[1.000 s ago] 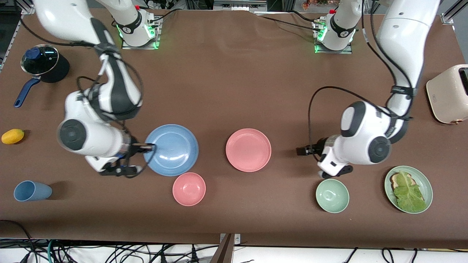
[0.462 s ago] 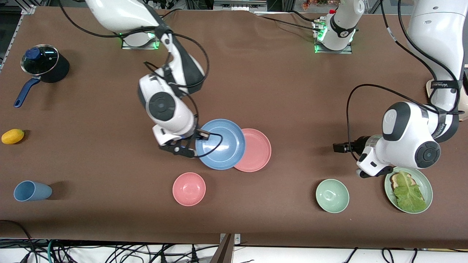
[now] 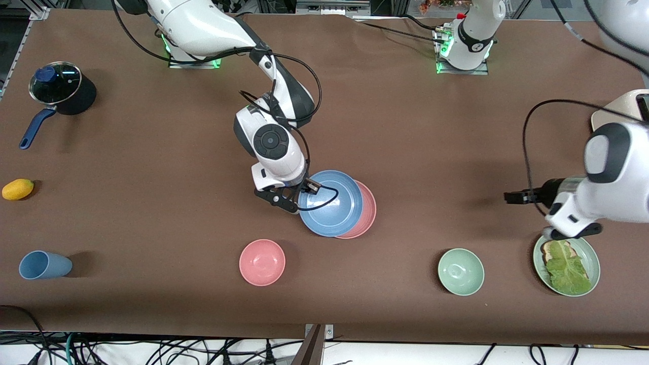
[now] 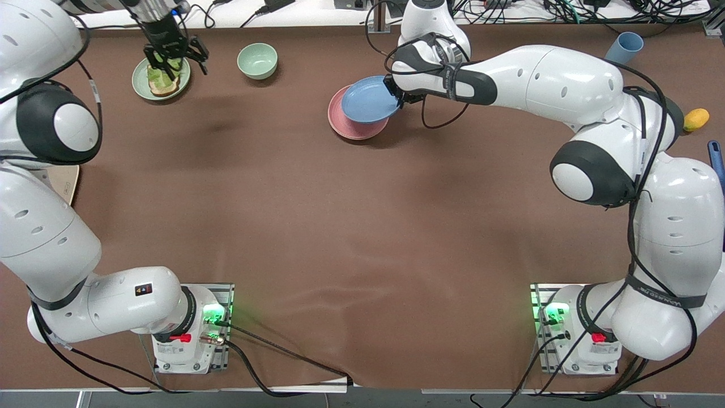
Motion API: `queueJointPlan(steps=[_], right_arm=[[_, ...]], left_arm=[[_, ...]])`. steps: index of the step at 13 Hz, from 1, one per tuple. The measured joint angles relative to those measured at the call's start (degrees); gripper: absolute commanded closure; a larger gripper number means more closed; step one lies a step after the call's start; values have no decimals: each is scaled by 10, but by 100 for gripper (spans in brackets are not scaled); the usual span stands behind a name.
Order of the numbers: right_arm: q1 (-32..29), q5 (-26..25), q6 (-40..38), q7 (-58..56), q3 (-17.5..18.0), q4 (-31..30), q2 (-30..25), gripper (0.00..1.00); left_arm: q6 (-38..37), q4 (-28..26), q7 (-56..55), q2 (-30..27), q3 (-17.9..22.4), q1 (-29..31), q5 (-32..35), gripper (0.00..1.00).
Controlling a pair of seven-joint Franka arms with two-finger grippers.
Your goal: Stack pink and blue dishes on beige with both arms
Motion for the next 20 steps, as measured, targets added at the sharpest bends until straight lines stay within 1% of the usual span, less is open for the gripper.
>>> queueJointPlan(steps=[1,2,3,4,5,6,7,9,10,11,12,13,14,16,18,20], right_arm=[[6,0,13,14,0,0,6,100],[12,0,26,25,0,0,12,100],[17,0,37,32,0,0,19,98],[20,0,44,36,0,0,23,94],[22,0,47,44,0,0,26,91],[23,0,51,51,0,0,29,79],[25,0,54,55,0,0,30,70],[28,0,57,58,0,0,32,64],[29,0,58,58,0,1,32,56],[29,0,59,58,-2,2,31,38],[28,-1,55,58,-7,5,31,25],[28,-5,43,51,-17,7,28,21],[28,-10,24,29,-31,12,25,16],[20,-11,-25,-62,-61,25,3,13],[-17,-11,-76,-171,-71,30,-31,1],[-75,-11,-126,-287,-73,30,-67,0]], left_arm=[[-9,0,15,-19,7,2,0,0],[-18,0,25,-39,22,-4,0,0],[-22,0,31,-58,46,-19,0,0],[-23,-1,36,-75,69,-36,0,0],[-23,-2,40,-91,82,-50,0,0],[-23,-5,42,-108,86,-63,0,0],[-23,-11,42,-127,87,-77,0,0],[-24,-24,42,-168,89,-98,0,0],[-24,-31,43,-185,91,-101,0,0],[-24,-42,52,-201,96,-106,0,0],[-26,-60,69,-217,105,-110,0,0],[-26,-79,81,-232,111,-112,0,0],[-26,-94,87,-243,115,-113,0,0],[-25,-104,89,-246,116,-114,-1,0],[-24,-104,91,-245,118,-114,-1,0],[-22,-100,93,-246,120,-112,-1,0]])
